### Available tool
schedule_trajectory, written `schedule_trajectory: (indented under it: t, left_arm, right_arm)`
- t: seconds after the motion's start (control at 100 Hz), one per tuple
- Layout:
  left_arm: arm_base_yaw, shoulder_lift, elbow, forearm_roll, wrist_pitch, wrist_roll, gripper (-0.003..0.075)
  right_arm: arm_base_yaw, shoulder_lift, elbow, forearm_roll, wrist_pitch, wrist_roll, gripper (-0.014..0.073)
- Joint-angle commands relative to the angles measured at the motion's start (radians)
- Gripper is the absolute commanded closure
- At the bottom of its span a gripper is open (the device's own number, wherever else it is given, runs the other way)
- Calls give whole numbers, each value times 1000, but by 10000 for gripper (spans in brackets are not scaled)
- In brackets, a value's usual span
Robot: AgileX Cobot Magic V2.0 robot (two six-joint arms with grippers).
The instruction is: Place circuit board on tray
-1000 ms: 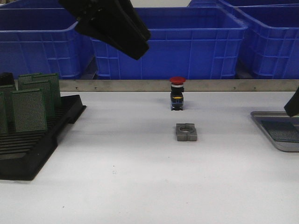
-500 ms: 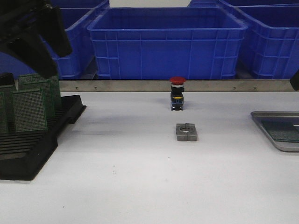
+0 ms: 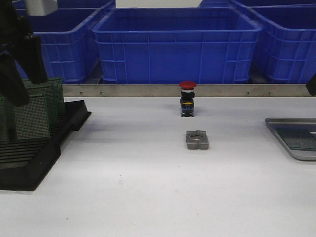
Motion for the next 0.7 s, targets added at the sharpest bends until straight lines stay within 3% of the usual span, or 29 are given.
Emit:
schedule_trajectory:
  t: [0.0,0.32,0.42,0.63,0.69]
  left_arm:
    - [2,-15,-29,-25,-6,-13,154]
    - [2,56,-29,-34,-4,-13,181]
    - [2,56,-29,-34,-4,-13,313]
    - [2,56,-29,-34,2,-13,703]
    - [2,54,-29,-34,11,-13,739]
  right_arm:
    - [-6,-48,-29,27,19,-8,-17]
    - [-6,-48,-29,27,26,-8,-17]
    - [-6,-48,-29,27,26,-8,-17]
    - [-6,-48,-29,27,26,-8,-17]
    - [-6,-48,-29,27,26,-9,-17]
